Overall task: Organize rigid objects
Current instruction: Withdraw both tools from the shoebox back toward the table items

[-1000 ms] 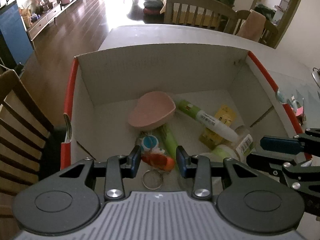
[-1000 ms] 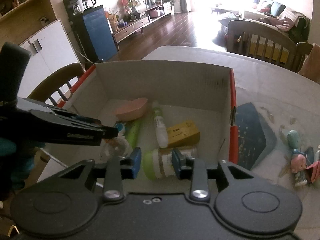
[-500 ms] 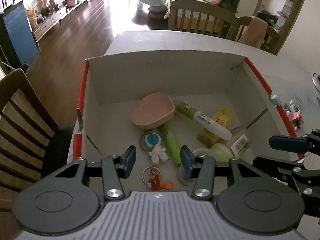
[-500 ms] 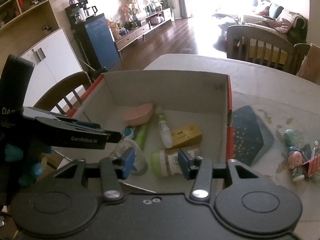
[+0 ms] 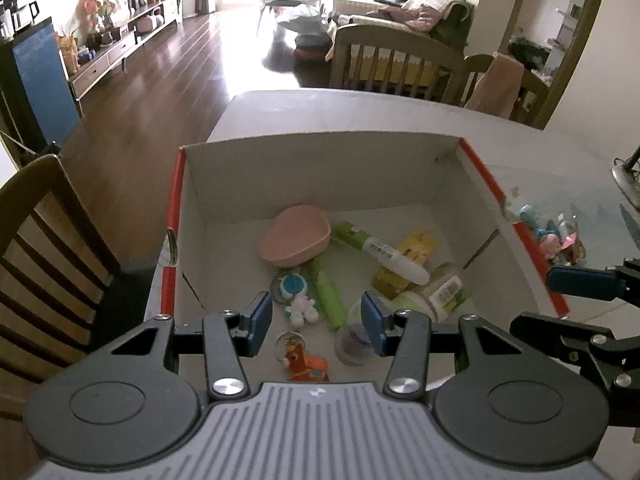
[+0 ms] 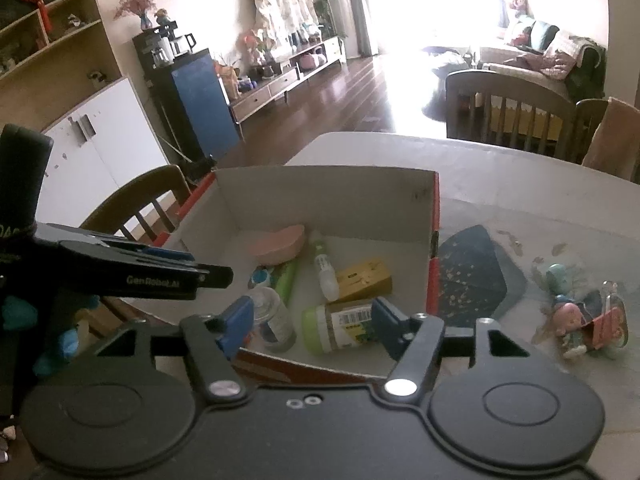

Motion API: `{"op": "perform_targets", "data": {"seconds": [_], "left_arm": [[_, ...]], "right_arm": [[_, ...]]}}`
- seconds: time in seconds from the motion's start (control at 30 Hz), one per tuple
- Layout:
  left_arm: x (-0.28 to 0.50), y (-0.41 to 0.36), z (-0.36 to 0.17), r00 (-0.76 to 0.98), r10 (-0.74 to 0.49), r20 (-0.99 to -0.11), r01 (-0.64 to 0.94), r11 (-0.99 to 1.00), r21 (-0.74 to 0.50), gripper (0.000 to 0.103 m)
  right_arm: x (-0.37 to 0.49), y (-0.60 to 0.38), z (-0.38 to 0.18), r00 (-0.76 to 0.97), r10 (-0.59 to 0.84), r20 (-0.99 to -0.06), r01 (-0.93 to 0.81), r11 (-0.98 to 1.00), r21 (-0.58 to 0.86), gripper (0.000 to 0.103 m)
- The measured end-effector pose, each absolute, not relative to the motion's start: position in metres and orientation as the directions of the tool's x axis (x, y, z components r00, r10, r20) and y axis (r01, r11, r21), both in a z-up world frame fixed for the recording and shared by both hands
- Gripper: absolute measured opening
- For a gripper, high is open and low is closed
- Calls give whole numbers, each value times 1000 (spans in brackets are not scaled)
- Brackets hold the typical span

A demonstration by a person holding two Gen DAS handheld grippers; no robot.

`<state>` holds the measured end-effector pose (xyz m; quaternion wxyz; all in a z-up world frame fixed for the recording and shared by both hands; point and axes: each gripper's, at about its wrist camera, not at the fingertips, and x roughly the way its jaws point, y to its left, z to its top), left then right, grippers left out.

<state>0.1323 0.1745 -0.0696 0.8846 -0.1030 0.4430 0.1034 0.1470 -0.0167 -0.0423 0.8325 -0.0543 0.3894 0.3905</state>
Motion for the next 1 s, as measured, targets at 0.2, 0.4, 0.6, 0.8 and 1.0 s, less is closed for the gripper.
{"op": "perform_targets", "data": {"seconds": [0.2, 0.4, 0.6, 0.8, 1.0], "left_arm": [[126, 159, -53, 622, 85, -779, -261, 960, -104, 67], [119, 140, -36, 671, 100, -734, -249, 964, -95, 78], [119, 116, -28, 685, 76, -724, -223, 969, -109, 78], [127, 85, -28, 699, 41, -714, -183, 975, -124, 84], [139, 52, -30, 707, 0, -708, -139, 981, -138, 85]], "right_arm": [[138, -32, -31, 407, 631, -661, -699, 680, 220, 77], [133, -52, -22, 423, 650, -632, -691, 682, 239, 87], [125, -79, -13, 483, 643, -594, -678, 704, 211, 101], [127, -116, -13, 519, 623, -585, -655, 730, 196, 102], [141, -158, -19, 553, 583, -595, -603, 773, 197, 102]]}}
